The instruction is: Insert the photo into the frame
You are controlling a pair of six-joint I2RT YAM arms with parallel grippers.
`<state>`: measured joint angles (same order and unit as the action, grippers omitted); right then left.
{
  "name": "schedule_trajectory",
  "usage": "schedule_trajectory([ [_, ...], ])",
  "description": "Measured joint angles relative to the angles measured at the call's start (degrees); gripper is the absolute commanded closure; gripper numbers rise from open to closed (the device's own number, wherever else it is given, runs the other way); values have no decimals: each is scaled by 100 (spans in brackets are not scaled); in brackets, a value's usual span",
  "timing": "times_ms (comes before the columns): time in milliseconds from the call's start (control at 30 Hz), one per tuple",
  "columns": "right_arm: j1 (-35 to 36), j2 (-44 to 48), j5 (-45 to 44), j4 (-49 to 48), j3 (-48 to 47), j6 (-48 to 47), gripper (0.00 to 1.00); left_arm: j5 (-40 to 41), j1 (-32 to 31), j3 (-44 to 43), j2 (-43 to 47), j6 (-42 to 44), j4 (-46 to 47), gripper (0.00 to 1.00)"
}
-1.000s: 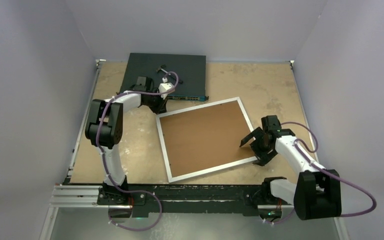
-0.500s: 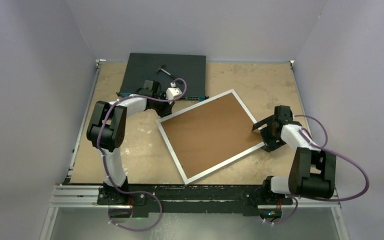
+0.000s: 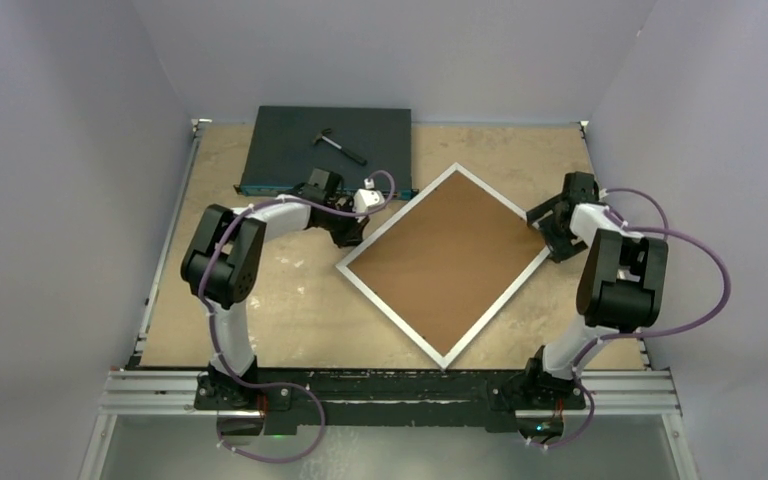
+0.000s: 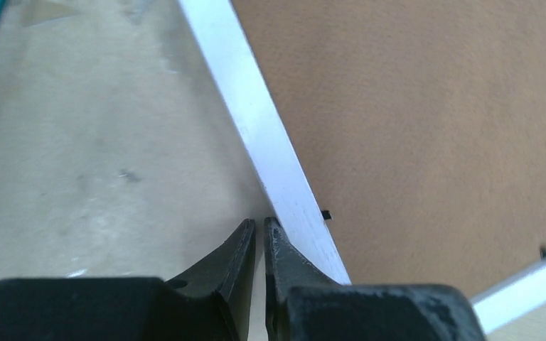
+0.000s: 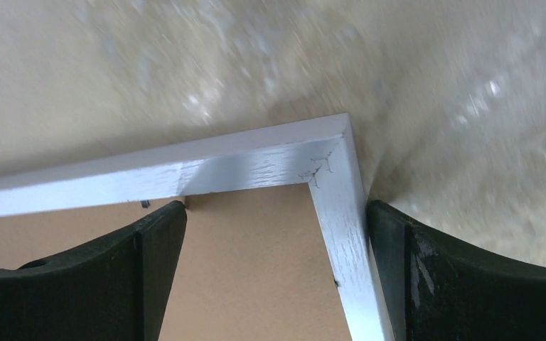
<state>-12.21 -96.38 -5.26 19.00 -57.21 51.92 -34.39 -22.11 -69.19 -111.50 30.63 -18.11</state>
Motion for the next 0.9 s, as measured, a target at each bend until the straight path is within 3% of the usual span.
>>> schedule_trajectory([
  [333, -57, -874, 31, -573, -1043, -433, 1, -1064, -758, 365, 197, 35, -1078, 90],
  [467, -57, -1185, 118, -343, -1506, -879, 1, -1281, -927, 428, 212, -46, -1488, 80],
  [667, -57, -966, 175, -188, -1537, -1362, 2, -1259, -380, -129, 267, -365, -1757, 56],
  [900, -57, -597, 334, -282, -1731, -1665, 11, -1141, -162, -944, 393, -1180, -1121, 61],
])
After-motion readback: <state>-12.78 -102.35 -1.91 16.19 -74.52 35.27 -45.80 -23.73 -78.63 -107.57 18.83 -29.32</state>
